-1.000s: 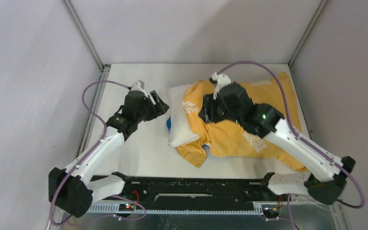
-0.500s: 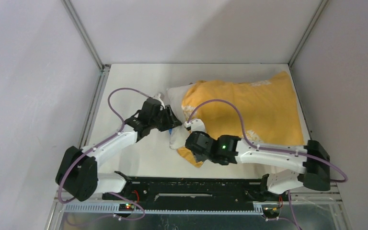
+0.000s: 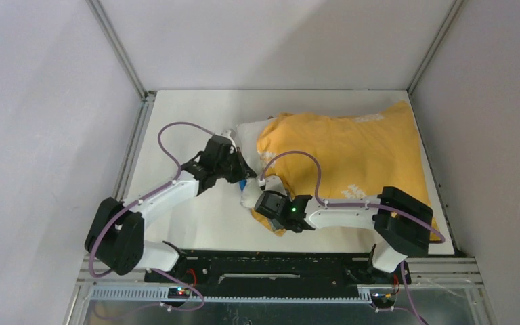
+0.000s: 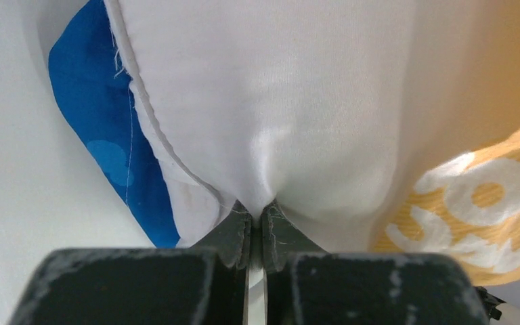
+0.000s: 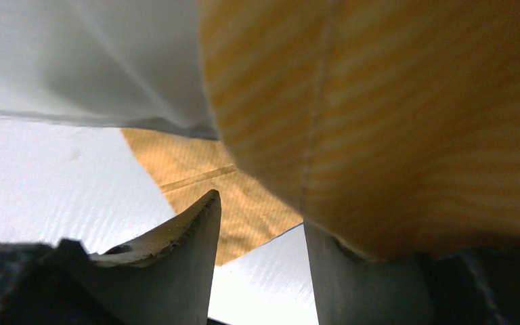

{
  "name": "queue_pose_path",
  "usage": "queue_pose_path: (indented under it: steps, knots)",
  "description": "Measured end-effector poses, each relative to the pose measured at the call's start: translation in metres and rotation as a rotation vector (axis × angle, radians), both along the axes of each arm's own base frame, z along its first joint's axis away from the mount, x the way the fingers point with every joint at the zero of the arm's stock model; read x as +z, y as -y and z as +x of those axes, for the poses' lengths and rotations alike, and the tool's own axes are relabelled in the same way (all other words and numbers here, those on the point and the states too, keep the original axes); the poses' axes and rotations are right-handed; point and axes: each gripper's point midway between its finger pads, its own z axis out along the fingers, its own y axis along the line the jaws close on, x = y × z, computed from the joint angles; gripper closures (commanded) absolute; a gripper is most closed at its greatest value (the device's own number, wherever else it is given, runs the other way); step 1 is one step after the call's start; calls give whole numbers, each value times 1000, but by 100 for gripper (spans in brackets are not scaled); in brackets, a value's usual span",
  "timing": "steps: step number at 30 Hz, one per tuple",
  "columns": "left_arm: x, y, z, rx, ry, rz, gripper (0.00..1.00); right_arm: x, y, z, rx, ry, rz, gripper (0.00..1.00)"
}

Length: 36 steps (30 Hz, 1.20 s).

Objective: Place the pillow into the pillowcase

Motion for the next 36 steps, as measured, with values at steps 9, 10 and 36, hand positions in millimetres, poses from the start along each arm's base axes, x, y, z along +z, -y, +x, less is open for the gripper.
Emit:
queue_pose_path:
  steps: [9, 10, 36]
  knots:
    - [6, 0, 4, 7, -3, 10, 100, -21, 5, 19, -28, 31, -2, 87]
    - [7, 0, 5, 8, -1, 11, 100, -21, 5, 21, -24, 36, -1, 98]
    - [6, 45, 22, -74, -47, -48, 100, 85, -84, -91, 489, -167, 399, 36]
